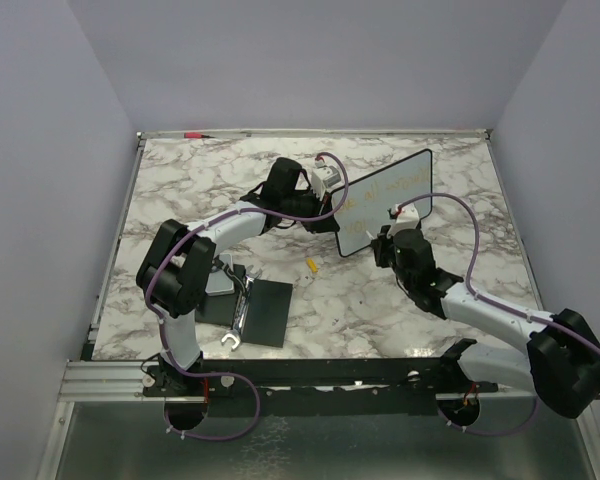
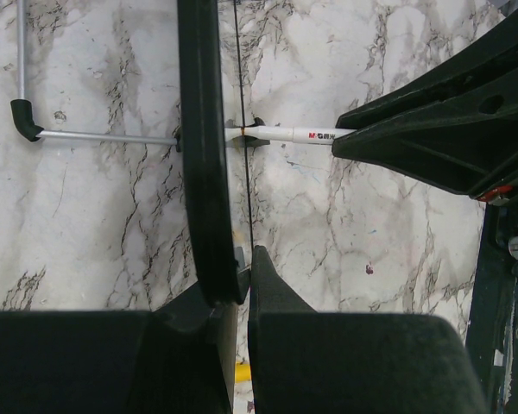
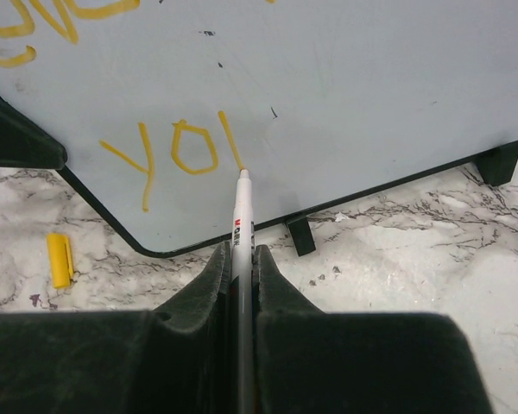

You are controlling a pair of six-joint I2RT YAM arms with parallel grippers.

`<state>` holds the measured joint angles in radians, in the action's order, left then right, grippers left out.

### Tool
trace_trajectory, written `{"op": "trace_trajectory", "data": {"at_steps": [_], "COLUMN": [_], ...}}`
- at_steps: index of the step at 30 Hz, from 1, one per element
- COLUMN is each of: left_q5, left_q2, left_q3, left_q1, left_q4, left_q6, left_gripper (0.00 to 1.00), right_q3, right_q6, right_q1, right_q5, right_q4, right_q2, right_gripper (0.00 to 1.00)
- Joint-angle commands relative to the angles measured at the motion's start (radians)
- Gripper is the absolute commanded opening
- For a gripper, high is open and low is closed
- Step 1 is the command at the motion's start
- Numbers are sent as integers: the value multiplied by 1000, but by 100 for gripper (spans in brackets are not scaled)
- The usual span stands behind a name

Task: Write a sentence on the whiteboard

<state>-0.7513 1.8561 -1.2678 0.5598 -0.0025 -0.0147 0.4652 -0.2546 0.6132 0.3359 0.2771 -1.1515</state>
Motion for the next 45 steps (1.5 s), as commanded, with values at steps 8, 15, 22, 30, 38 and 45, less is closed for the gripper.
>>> {"op": "trace_trajectory", "data": {"at_steps": [8,15,22,30,38,45], "left_q5": [-20,-20,-22,-22,-21,-22], "left_q2": [-9,-11,-12,-13,-14,-12], "left_q3": [-12,-12,-12,-12,-12,-12], "left_q1": [11,11,11,11,10,11], "left_q4": [-22,-22,-22,-21,-21,-22], "left_q6": [24,25,25,24,25,25], "left_gripper": [0,0,0,0,0,0], "right_q3": [50,90,119,111,74,40], "right_q6": [14,43,58,53,10,-21], "right_q1": [-6,-6,-6,-6,-7,-6], "right_q5": [98,104,95,95,90,96], "right_q4": [-7,0,-1,-3,-23,-37], "right_q2": [-35,-27,-15,-34,-64,-66], "right_gripper": [1,1,1,1,1,1]}}
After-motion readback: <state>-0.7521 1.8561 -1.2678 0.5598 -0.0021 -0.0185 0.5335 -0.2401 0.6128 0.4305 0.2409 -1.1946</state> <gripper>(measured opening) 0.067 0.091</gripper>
